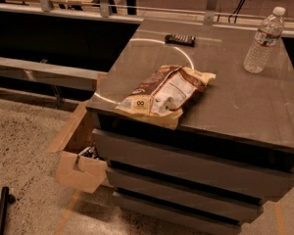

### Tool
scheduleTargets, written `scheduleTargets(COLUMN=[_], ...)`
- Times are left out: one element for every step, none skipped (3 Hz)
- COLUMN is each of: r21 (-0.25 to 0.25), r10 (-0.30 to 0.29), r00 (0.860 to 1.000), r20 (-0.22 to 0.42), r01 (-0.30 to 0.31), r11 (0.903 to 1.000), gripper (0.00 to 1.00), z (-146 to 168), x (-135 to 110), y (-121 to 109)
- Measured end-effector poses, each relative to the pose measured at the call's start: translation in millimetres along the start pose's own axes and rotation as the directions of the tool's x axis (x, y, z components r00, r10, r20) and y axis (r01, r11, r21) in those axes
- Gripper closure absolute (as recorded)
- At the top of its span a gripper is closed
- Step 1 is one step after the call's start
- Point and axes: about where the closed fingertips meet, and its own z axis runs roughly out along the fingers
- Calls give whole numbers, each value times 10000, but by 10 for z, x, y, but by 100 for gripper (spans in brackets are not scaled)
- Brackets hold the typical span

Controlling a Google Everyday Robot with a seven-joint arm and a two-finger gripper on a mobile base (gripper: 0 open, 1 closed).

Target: Move water bottle near rxbar chocolate

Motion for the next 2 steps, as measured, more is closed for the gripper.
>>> scheduleTargets(r21=[352,560], r10=[1295,2054], r00=[9811,9505], r20=[1440,2331], r01=[-1358,-2240], r11=[9901,9730], gripper=[0,0], z=[95,215], x=[222,270], y=[-150,-372])
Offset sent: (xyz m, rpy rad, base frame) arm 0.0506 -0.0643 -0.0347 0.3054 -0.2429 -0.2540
